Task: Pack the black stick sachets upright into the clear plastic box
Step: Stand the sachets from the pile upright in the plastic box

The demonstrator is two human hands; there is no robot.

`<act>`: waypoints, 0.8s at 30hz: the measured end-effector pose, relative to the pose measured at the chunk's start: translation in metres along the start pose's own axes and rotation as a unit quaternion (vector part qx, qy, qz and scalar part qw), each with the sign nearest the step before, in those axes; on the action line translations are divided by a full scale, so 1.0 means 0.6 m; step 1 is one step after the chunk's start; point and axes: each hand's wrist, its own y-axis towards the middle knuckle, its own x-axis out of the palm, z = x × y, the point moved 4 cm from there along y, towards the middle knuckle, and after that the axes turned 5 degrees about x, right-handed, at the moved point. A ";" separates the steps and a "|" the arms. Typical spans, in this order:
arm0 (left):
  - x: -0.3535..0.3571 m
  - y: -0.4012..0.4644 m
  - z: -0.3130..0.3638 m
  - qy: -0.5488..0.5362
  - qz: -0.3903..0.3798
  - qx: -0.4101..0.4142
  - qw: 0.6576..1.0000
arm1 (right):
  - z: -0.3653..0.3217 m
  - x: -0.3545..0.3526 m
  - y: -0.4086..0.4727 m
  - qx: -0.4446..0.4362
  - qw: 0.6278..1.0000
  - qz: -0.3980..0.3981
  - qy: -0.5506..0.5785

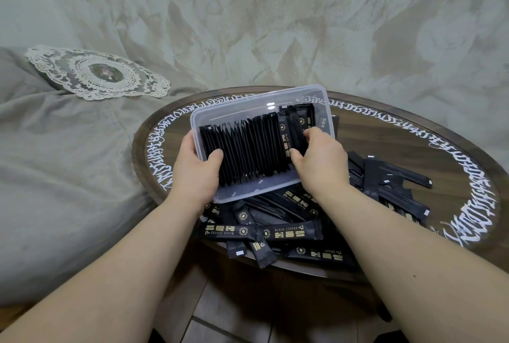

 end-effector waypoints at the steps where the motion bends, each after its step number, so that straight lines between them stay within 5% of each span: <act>1: 0.001 -0.001 0.002 0.003 -0.002 0.004 1.000 | -0.001 0.004 0.001 0.006 1.000 -0.004 -0.001; 24: 0.001 -0.002 0.002 -0.009 -0.027 0.015 0.999 | -0.004 0.007 0.004 0.029 0.999 0.005 0.033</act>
